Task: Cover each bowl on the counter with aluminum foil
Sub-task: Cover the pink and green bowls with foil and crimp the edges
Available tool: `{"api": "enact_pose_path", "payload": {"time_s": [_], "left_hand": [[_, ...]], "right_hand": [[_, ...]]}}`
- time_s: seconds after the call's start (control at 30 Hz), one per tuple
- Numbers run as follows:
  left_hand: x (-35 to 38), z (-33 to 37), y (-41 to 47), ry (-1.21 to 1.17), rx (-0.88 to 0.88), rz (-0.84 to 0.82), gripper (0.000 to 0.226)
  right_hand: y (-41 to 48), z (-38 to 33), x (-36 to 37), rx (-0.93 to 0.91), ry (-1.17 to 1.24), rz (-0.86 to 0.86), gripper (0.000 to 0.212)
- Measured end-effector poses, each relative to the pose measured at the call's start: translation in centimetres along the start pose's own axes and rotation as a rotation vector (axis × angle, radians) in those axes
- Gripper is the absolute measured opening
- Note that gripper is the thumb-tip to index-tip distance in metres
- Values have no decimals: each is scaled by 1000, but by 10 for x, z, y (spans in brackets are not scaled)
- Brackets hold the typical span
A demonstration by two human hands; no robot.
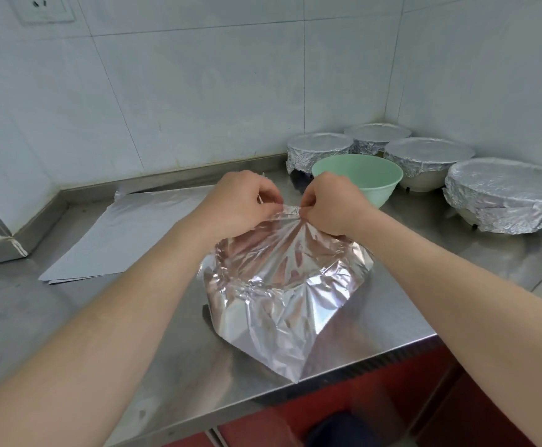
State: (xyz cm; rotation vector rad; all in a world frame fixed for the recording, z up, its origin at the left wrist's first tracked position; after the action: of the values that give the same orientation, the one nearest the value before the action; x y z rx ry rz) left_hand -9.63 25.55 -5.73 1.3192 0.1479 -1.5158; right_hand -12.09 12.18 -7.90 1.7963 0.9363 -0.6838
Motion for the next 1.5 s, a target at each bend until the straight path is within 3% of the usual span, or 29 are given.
{"api": "enact_pose_path", "payload": {"time_s": [0.17,0.27,0.37,0.47,0.57,0.8,1.03,1.33,1.5], "left_hand": [[-40,18,-72,-279,-62,-80,4],[-50,19,-113,-349,-32,-14,10],[-56,4,-125,-327,-22,129,16],[-59,-7,-125,-319,8,207,20],[-54,-12,-123,-305,51,231,21],[-48,-7,-119,-236,264,236,12],[-39,1,-118,-130,412,220,24],[-38,-5,-112,-362,148,210,19],[-33,-5,-108,-414,137,187,19]], "right_hand": [[-13,12,-13,56,-70,36,13],[-22,7,-24,-2,-136,81,17],[-43,-23,-44,-169,9,99,17],[-80,-58,-56,-316,275,-80,12],[-103,-65,-49,-356,326,-164,16],[-114,-65,-41,-427,347,-54,19],[-118,-63,-40,-457,286,41,14],[-127,-63,-46,-588,233,210,17],[-127,-65,-40,-625,166,247,9]]}}
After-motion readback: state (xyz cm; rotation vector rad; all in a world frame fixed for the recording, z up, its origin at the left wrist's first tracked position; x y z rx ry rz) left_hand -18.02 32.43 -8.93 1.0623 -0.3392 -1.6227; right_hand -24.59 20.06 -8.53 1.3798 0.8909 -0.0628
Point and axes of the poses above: each hand's wrist, its own y-axis towards the middle knuckle, its own x-axis out of the palm, z = x × y, the point moved 8 cm from there along y, towards the middle knuckle, and after that the axes turned 15 degrees about z, right-handed, at the moved point
